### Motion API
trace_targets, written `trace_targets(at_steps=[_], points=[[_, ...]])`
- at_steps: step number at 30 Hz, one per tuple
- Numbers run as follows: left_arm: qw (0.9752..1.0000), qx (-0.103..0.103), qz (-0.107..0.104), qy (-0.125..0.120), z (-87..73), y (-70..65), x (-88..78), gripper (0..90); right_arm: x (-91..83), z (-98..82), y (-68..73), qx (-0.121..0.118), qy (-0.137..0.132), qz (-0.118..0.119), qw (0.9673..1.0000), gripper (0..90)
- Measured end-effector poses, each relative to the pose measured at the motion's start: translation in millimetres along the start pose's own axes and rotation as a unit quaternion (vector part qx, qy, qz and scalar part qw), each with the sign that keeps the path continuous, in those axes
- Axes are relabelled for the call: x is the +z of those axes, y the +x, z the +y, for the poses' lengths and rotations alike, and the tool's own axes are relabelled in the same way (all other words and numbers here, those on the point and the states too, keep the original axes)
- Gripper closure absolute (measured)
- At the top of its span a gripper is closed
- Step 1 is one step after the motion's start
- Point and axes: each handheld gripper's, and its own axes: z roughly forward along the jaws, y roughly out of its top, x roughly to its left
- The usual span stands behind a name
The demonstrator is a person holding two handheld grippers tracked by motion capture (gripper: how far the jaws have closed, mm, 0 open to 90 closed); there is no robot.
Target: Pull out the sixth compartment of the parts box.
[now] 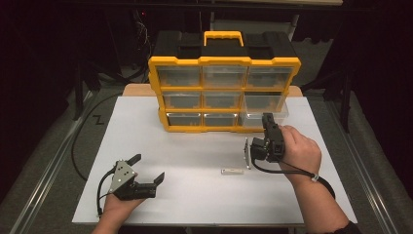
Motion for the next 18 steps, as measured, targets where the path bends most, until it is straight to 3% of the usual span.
trace_targets(at_steps=[10, 14, 17, 18], points=[[1.0, 0.0, -0.002, 0.001, 0.0, -0.3, 0.4, 0.4, 0.9, 0.9, 0.7, 0.008, 0.003, 0.001, 1.0, 80.4], [1.0, 0.0, -0.001, 0.0, 0.0, 0.0, 0.3, 0.4, 1.0, 1.4, 0.4, 0.0, 0.001, -0.002, 1.0, 80.2], [1.0, 0.0, -0.001, 0.0, -0.1, 0.2, 0.1, 0.4, 0.5, 1.2, -1.8, 0.007, 0.003, 0.01, 0.9999, 78.4], [1.0, 0.0, -0.001, -0.001, -0.1, 0.2, -0.1, 0.4, 0.6, 0.6, -2.2, 0.02, 0.0, 0.016, 0.9997, 75.8]])
